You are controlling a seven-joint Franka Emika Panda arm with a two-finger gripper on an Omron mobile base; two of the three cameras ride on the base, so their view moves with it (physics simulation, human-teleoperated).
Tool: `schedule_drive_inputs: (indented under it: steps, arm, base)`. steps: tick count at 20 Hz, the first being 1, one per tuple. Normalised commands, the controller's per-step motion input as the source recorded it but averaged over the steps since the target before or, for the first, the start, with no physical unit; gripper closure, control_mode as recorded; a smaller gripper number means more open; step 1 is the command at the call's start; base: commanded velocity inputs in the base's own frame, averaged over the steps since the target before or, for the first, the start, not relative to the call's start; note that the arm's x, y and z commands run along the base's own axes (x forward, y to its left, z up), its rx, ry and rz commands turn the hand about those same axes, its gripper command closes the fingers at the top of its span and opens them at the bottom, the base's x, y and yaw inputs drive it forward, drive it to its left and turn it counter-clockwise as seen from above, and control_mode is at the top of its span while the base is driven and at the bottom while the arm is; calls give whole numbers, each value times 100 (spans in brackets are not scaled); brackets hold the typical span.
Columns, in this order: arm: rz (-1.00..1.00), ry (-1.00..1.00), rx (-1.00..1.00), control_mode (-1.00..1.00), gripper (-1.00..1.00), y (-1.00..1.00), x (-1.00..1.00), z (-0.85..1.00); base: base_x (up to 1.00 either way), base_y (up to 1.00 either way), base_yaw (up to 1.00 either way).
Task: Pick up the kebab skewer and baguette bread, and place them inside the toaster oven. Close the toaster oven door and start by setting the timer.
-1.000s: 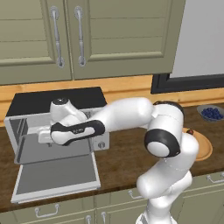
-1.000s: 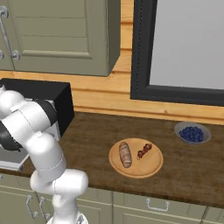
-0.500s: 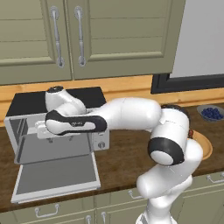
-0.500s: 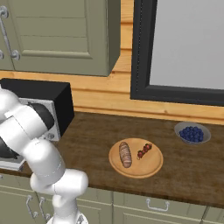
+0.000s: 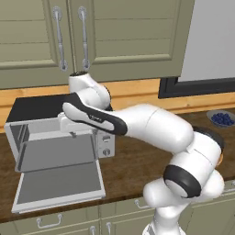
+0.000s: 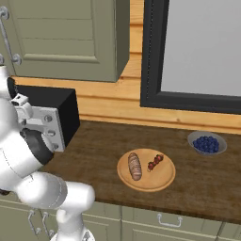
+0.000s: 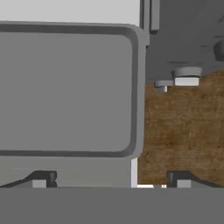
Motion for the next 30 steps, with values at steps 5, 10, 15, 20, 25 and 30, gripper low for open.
schedule_drive_inputs:
  steps: [5,10,15,20,25,30]
  arm:
    - [0,3,0,-100,-100,-94,-27,26]
    - [0,4,-3,-100,-100,-83,-20,10]
    - [0,6,-8,-100,-100,-62,-9,0]
    - [0,9,-9,-100,-100,-59,0,0]
    - [0,7,-7,-100,-100,-60,0,0]
    - [0,1,2,-100,-100,-83,0,-6]
  base:
    - [0,0,0]
    - [0,0,0]
    - [0,0,0]
    - [0,0,0]
    - [0,0,0]
    - [0,0,0]
